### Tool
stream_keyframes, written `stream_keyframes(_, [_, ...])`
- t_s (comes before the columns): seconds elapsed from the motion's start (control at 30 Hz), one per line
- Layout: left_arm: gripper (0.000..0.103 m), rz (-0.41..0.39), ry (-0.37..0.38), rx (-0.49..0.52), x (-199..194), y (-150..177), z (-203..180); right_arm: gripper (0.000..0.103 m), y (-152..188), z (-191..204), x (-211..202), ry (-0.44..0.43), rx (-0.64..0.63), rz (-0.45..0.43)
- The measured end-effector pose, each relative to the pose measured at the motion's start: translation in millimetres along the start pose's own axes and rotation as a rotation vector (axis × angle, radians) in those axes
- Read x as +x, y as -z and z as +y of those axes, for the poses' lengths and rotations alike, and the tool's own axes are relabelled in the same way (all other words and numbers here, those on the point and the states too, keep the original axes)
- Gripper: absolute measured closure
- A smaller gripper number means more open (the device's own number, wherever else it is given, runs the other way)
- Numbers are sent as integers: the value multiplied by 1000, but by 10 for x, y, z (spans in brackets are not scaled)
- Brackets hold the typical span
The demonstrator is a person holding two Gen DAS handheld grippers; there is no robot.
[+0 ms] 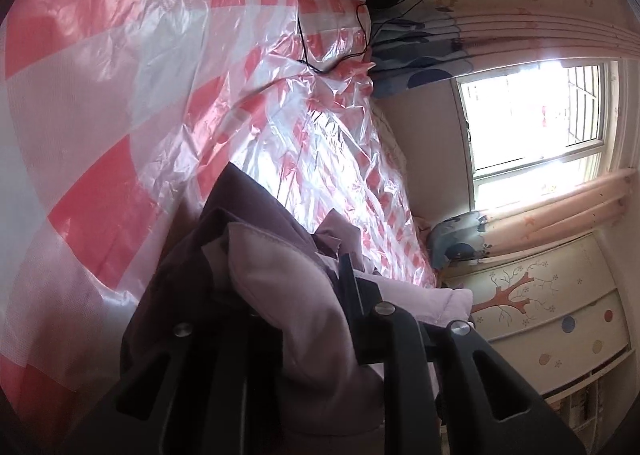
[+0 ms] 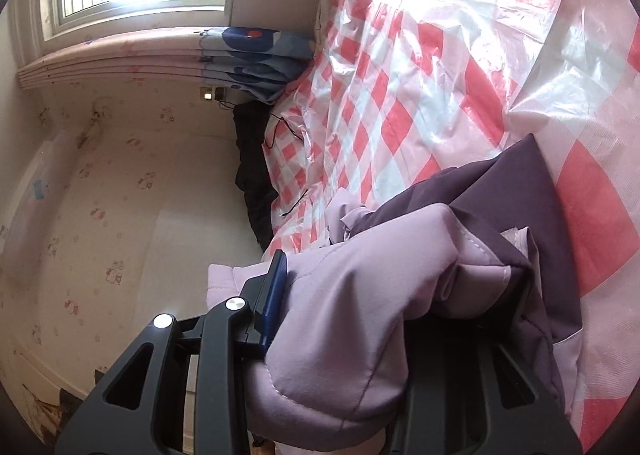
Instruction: Fold large clothes
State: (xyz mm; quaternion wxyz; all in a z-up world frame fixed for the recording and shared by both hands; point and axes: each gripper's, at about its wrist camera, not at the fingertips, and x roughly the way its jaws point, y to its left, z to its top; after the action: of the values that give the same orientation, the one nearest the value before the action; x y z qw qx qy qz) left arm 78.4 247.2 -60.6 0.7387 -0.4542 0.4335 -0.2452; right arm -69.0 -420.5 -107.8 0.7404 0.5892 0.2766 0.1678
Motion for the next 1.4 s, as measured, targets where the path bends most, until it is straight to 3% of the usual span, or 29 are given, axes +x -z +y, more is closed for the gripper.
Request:
stream_keyframes(0.1, [71, 20, 8, 10, -67, 4, -94, 60, 6, 19, -15, 11, 14, 8])
stream_keyframes(0.27, [38, 34, 55, 3, -260, -10, -392, 15, 41, 261, -201, -13, 39, -39])
stream_keyframes(0.33, [27, 16, 111, -29, -373, -48, -517, 8, 58, 425, -307, -4, 18, -59])
stream_keyframes(0.43, [23, 0, 171, -29, -557, -59, -741, 7, 111, 653, -482, 6, -28, -71])
stream_keyframes(0.67, [17, -45, 172, 251, -870, 220, -1462, 7, 487, 1270, -592, 190, -376, -88])
stream_keyframes(0.77, [16, 23, 114, 420, -693, 500, -1707, 7, 720, 1460, -304, 296, -538, 0])
stream_keyframes(0.87, [16, 110, 44, 536, -320, 768, -1772, 7, 965, 1601, 173, 483, -740, 80])
stream_keyframes(1.0, [16, 193, -103, 694, 397, 987, -1778, 7, 977, 1529, 764, 712, -911, 100])
stream_keyframes(1.17, [16, 211, -258, 616, 1213, 606, -1410, 7, 569, 1118, 1338, 863, -904, 100])
stream_keyframes(1.27, [16, 196, -319, 561, 1539, 334, -1219, 7, 228, 847, 1549, 863, -819, 123])
stream_keyframes(1.4, [16, 238, -378, 533, 1971, 207, -1055, 7, -207, 551, 1716, 805, -630, 171])
